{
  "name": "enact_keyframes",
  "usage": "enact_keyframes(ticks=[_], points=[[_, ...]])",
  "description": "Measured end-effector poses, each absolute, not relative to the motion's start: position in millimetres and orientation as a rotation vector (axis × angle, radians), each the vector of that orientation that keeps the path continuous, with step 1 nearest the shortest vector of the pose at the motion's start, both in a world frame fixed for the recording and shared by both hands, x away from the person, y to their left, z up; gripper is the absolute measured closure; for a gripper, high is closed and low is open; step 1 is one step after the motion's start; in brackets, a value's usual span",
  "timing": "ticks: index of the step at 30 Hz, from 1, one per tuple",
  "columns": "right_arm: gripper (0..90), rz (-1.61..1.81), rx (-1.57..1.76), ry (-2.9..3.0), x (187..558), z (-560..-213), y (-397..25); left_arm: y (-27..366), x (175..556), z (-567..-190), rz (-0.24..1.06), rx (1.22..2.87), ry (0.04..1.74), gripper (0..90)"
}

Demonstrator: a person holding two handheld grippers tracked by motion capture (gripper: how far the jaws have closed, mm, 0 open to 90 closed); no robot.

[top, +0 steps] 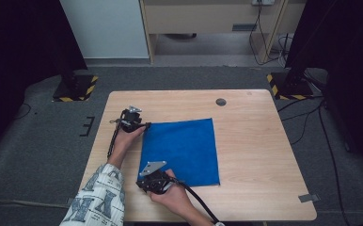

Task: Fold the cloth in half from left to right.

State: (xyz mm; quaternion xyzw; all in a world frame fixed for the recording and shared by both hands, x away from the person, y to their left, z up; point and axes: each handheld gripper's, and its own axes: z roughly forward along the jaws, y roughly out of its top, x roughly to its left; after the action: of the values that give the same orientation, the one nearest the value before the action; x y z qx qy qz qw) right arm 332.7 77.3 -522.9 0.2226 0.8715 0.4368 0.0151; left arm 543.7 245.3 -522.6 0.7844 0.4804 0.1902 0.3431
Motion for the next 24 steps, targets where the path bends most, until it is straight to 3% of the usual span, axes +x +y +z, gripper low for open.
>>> enact_keyframes(ticks=[9,17,20,24], points=[[85.8,1.351,0.692,2.695,332,-522,76,242,547,-531,0.506,2.061,1.234,45.6],[85.9,1.357,0.699,2.682,333,-521,76,235,543,-529,0.459,2.081,1.173,78.2],[85.8,1.356,0.699,2.679,333,-520,75,235,543,-530,0.438,2.073,1.171,85.9],[85.7,1.357,0.696,2.673,332,-520,73,237,544,-528,0.424,2.052,1.179,87.9]])
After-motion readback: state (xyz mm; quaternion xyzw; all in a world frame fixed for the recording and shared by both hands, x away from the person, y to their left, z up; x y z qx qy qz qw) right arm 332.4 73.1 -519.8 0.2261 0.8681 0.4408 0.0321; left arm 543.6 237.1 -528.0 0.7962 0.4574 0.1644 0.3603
